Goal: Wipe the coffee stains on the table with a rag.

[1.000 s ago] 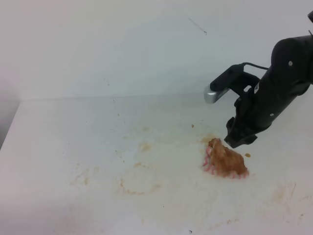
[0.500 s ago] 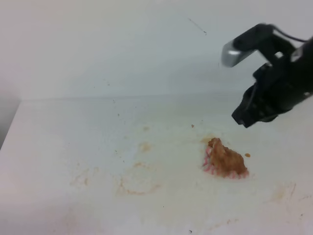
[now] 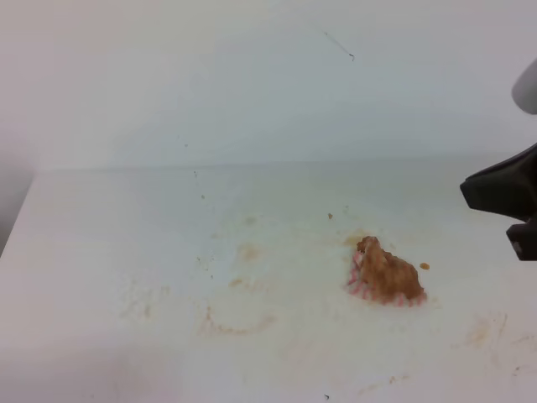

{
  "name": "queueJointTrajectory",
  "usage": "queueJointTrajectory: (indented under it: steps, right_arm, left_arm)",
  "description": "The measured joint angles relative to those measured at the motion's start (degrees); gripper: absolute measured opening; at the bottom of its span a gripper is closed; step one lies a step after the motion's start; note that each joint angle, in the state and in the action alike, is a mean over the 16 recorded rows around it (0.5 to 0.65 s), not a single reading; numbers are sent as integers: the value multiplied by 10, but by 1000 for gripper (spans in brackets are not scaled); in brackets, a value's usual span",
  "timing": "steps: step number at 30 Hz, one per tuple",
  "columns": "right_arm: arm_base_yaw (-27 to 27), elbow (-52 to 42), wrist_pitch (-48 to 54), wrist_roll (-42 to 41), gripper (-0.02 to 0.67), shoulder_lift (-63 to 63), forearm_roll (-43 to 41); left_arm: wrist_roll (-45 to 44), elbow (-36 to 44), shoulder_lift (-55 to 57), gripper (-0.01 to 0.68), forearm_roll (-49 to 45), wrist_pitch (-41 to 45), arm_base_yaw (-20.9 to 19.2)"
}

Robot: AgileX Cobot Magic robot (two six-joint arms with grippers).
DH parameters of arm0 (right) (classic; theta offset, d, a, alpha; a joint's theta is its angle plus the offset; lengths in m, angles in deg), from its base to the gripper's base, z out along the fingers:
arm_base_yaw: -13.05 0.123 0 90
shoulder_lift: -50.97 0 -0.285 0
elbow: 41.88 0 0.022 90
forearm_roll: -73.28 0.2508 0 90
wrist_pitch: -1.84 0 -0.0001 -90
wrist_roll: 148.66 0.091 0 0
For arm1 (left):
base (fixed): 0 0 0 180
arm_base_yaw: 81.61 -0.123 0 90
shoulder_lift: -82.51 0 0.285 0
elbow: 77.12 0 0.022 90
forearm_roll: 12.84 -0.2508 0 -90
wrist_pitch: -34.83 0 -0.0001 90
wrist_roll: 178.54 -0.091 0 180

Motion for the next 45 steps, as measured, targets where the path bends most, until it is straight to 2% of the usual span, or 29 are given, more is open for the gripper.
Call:
queueJointTrajectory:
  steps: [10,17,23,32,39,45]
  right_arm:
    - [0,-19,7,-1,0,43,3]
    - [-8,-84,-34,-21,0,141,-13]
    - [-41,-201,-132,-42,0,285,-5]
    - [-136,-434,-269,-81,0,506,37]
    - [-210,-581,-296,-108,-1,620,60]
    - [-251,-646,-299,-120,-1,665,71]
  left_arm:
    - [0,0,0,-3,-1,0,0]
    - [0,0,0,-3,-1,0,0]
    - [0,0,0,-3,-1,0,0]
    - [0,0,0,-3,-1,0,0]
    - [0,0,0,-3,-1,0,0]
    - [0,0,0,-3,-1,0,0]
